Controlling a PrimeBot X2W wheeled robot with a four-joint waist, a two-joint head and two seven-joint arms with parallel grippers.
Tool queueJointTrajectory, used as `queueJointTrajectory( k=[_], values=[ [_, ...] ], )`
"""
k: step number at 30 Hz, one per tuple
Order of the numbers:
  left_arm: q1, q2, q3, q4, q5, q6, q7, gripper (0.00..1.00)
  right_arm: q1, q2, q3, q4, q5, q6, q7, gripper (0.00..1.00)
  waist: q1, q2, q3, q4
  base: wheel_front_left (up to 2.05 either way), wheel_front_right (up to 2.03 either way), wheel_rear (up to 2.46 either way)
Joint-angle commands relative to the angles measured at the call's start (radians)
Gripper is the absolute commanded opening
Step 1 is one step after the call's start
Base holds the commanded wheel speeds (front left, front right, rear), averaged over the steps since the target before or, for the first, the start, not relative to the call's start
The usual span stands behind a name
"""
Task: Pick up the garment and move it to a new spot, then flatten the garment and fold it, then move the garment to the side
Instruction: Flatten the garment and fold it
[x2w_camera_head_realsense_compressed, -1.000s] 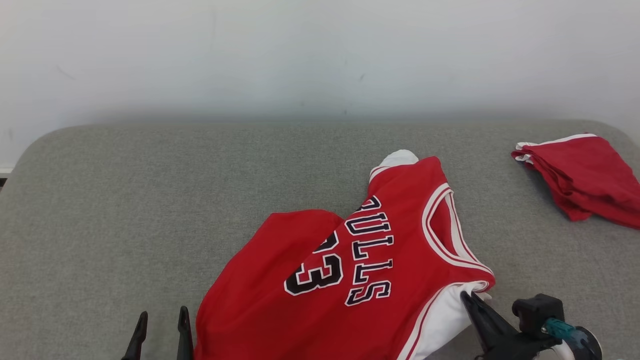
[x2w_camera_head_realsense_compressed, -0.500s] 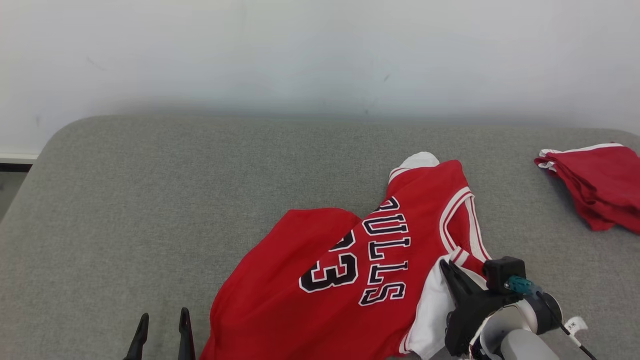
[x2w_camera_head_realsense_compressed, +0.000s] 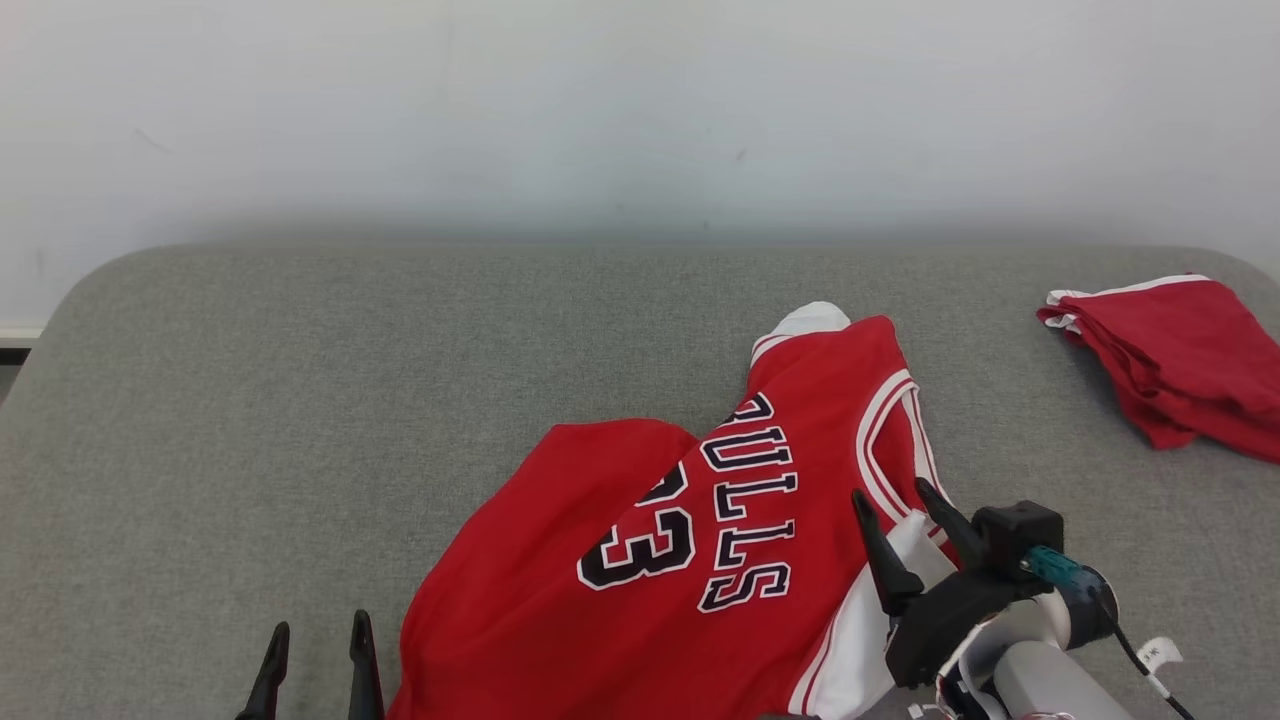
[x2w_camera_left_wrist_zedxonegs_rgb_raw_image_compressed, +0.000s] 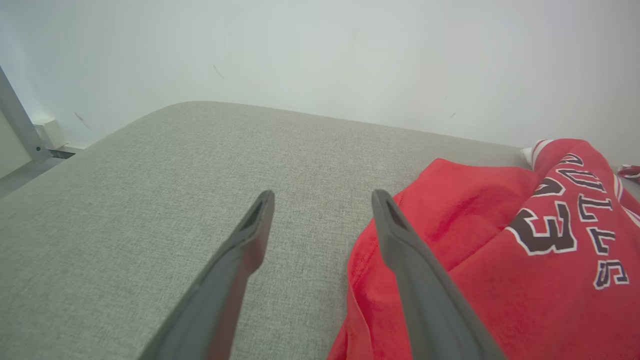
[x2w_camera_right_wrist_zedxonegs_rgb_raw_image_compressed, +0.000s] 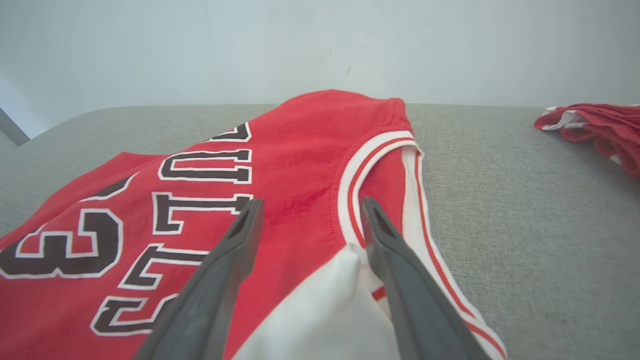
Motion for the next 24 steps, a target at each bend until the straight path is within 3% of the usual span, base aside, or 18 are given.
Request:
queueJointTrajectory(
  k=[1,7,12,19,24],
  values=[
    [0.016,0.000,0.003,-0.004,0.006,-0.001,-0.003,1.00,0.027,-0.011,-0.006,-0.026,0.013,-0.002,-0.007,1.00,-0.0001,-0.0001,-0.005,-0.007,0.00,0.00,0.00],
    [0.033,-0.001,0.009,-0.012,0.001,0.002,-0.003,1.00,0.173,-0.069,-0.102,-0.287,0.007,-0.002,-0.009,1.00,-0.0001,-0.0001,-0.006,-0.029,0.00,0.00,0.00],
    [0.034,-0.001,0.011,-0.006,0.005,-0.006,-0.003,1.00,0.304,-0.059,-0.218,-0.460,-0.033,-0.002,-0.009,1.00,-0.0001,-0.0001,-0.005,-0.045,0.00,0.00,0.00],
    [0.018,0.000,-0.002,0.005,0.005,-0.012,-0.003,1.00,0.429,-0.035,-0.270,-0.468,-0.067,-0.002,-0.008,1.00,-0.0001,-0.0001,-0.006,-0.047,0.00,0.00,0.00],
    [0.019,0.000,-0.008,0.003,0.004,-0.012,-0.003,1.00,0.400,-0.039,-0.249,-0.401,-0.089,-0.002,0.015,1.00,-0.0001,-0.0001,0.000,-0.046,0.00,0.00,0.00]
  ],
)
